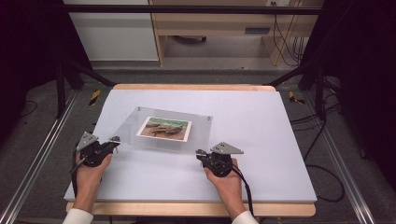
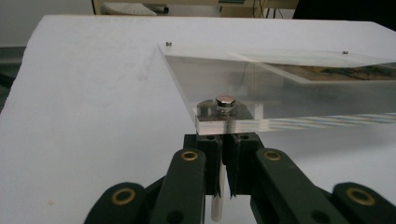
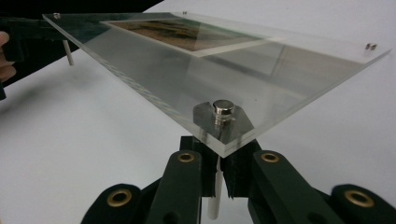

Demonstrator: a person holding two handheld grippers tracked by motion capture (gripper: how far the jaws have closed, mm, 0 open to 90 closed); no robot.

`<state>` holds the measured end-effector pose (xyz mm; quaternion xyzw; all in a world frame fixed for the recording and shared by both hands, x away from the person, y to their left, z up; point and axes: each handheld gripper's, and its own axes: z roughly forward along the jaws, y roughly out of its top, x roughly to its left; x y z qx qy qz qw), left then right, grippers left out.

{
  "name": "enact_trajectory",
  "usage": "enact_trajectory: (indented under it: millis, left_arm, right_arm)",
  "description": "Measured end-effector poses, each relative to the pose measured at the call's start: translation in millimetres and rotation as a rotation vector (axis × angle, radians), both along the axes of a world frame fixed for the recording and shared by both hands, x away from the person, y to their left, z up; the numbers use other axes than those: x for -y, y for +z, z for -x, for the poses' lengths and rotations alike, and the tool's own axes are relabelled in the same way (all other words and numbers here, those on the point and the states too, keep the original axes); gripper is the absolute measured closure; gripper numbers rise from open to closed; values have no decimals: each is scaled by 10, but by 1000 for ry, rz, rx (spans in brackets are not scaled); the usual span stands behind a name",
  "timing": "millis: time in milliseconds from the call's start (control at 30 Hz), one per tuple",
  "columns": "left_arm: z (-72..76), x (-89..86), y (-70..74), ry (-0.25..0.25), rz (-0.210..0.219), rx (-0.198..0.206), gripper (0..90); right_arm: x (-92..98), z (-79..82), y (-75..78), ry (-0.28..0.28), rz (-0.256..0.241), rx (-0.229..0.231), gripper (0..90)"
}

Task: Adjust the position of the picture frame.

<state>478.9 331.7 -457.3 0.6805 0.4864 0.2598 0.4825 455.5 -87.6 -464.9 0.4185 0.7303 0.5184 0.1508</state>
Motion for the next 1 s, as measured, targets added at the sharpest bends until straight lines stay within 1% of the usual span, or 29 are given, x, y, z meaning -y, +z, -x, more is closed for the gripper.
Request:
enact_trajectory:
  millis: [33, 100, 133, 200, 300, 367, 467, 567, 667, 700, 733, 767, 833, 867, 900, 933, 967, 1000]
  left_arm:
    - [0, 0, 0, 0, 0, 0, 844]
    - [35, 23, 48, -9, 7, 11, 845]
    - [81, 59, 94, -24, 7, 22, 845]
    - [106, 81, 114, -30, 9, 24, 845]
    - [182, 157, 171, -43, 15, 28, 845]
    - [250, 233, 224, -54, 19, 41, 844]
    - [290, 282, 255, -55, 24, 49, 842]
    - [353, 360, 317, -60, 42, 65, 842]
    - [378, 399, 351, -61, 45, 77, 840]
    - [395, 440, 378, -59, 51, 87, 839]
    - [395, 440, 378, -59, 51, 87, 839]
    - [406, 480, 397, -60, 55, 96, 838]
    - [412, 503, 404, -59, 57, 99, 837]
    - [426, 558, 419, -64, 54, 101, 836]
    - [426, 558, 419, -64, 54, 101, 835]
    - [428, 586, 425, -66, 56, 106, 835]
    - [431, 636, 437, -71, 55, 115, 834]
    - [431, 636, 437, -71, 55, 115, 834]
  right_arm:
    - [0, 0, 0, 0, 0, 0, 850]
    - [53, -2, 70, -10, 9, 23, 849]
    - [80, -3, 97, -15, 6, 26, 848]
    - [106, -3, 124, -23, 7, 31, 847]
    - [182, 7, 196, -44, 18, 42, 844]
    - [262, 16, 256, -68, 21, 51, 843]
    - [308, 23, 297, -81, 25, 62, 841]
    - [394, 47, 370, -98, 30, 81, 838]
    - [435, 59, 401, -104, 21, 85, 838]
    - [474, 72, 427, -109, 19, 94, 836]
    - [474, 72, 427, -109, 19, 94, 836]
    - [510, 88, 452, -115, 22, 99, 835]
    - [530, 93, 462, -118, 20, 102, 835]
    - [572, 98, 479, -125, 18, 109, 836]
    - [594, 101, 486, -130, 15, 106, 836]
    - [594, 101, 486, -130, 15, 106, 836]
    - [645, 105, 497, -139, 13, 108, 837]
    - [645, 105, 497, -139, 13, 108, 837]
